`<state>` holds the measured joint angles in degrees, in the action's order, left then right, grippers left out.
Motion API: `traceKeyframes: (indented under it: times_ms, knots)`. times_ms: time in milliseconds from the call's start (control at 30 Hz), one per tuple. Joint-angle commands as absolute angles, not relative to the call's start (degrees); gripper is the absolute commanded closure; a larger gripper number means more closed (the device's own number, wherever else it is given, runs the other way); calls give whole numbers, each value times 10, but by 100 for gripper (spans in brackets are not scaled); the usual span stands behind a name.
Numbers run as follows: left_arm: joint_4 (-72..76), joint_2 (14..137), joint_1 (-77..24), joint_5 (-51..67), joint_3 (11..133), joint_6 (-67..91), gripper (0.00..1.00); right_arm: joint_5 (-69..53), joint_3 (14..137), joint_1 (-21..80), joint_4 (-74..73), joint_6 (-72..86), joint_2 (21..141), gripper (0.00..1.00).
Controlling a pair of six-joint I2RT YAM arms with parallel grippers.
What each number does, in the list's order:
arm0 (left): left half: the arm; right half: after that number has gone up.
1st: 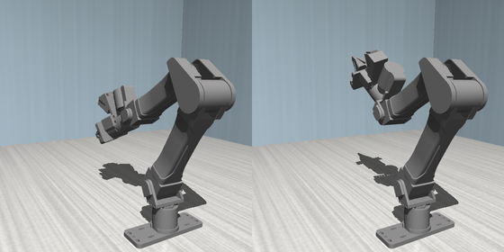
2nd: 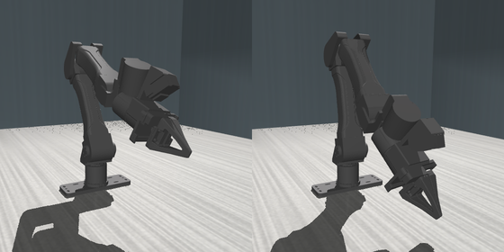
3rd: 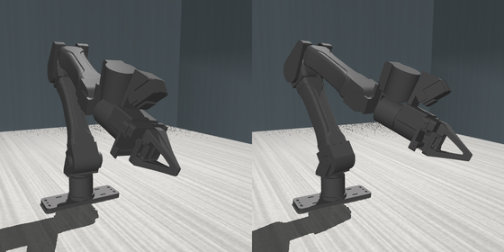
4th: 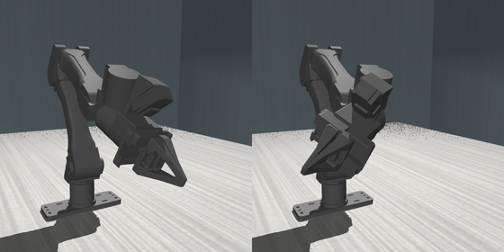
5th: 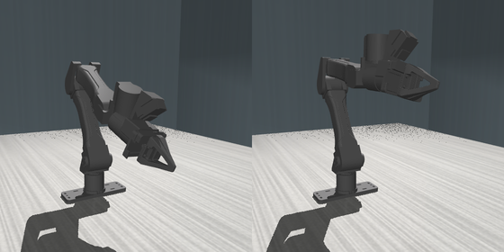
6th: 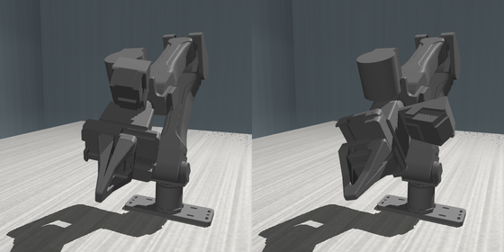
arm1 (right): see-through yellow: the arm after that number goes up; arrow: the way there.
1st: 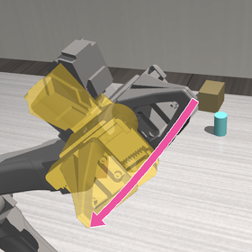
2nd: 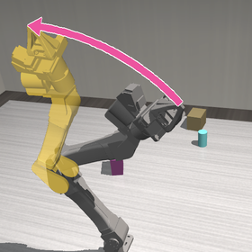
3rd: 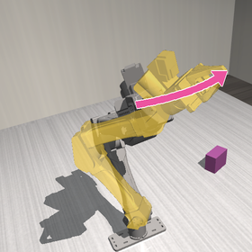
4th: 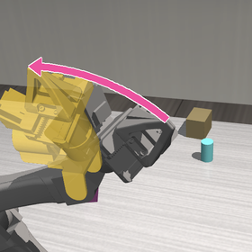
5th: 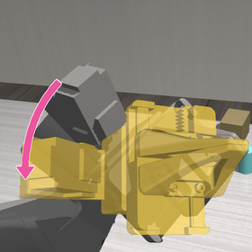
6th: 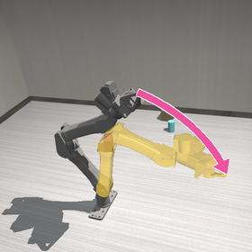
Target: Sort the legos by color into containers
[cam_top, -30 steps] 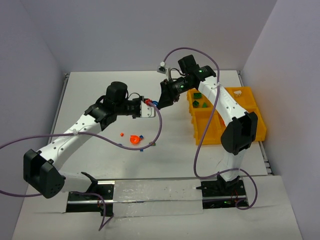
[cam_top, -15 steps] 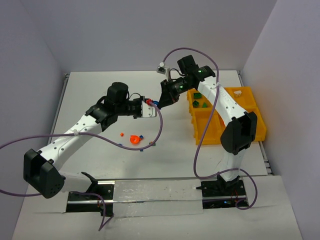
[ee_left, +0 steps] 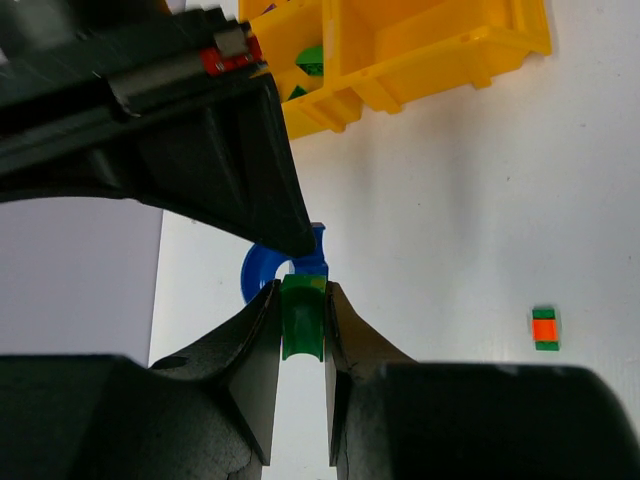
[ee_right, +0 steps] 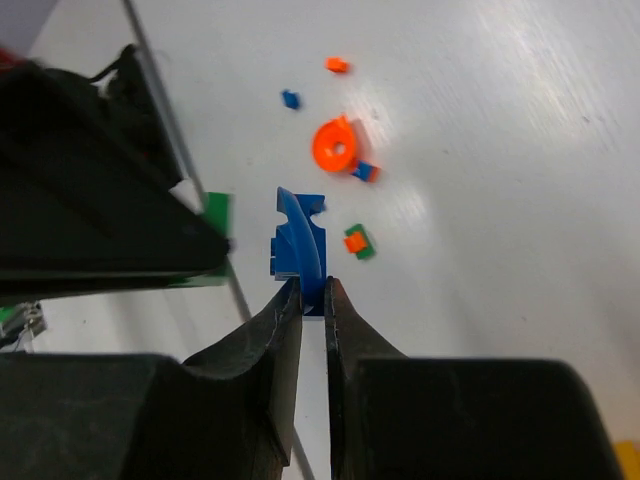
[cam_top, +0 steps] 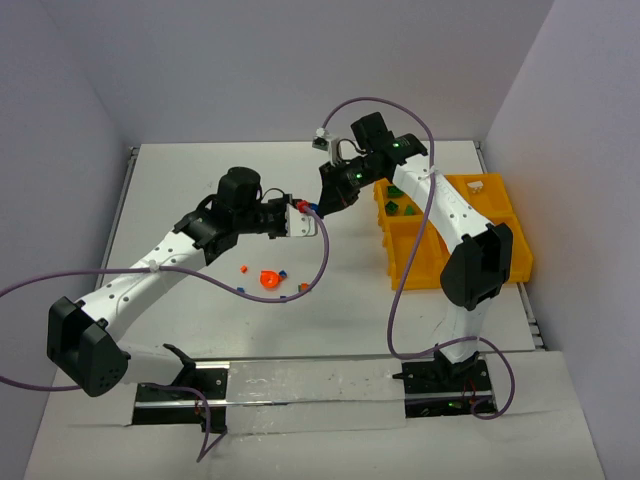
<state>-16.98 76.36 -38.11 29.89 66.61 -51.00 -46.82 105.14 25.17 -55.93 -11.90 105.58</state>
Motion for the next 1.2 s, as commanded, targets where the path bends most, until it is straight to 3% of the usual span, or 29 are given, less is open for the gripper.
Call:
traceKeyframes:
  times_ms: [0, 167, 300, 500, 700, 900, 1167]
  knots:
    - [-149, 751, -388, 286, 682, -488, 100, -367, 1029, 233, -522, -94, 1047, 100]
    - [-132, 737, -390, 287, 669, -485, 100, -326, 1022, 212, -513, -80, 1042, 100]
    - [-137, 725, -391, 286, 657, -489, 100, -378, 1011, 176, -545, -105, 1025, 100]
    - [-121, 711, -390, 276, 634, -456, 100, -408, 966, 72, -663, -251, 966, 100]
    - [-104, 723, -383, 289, 644, -372, 100, -355, 914, -37, -741, -382, 917, 100]
    - [-91, 748, -353, 333, 673, -257, 100, -254, 834, -47, -685, -408, 890, 100]
    - [-78, 762, -317, 353, 691, -195, 100, -204, 829, -36, -620, -388, 920, 100]
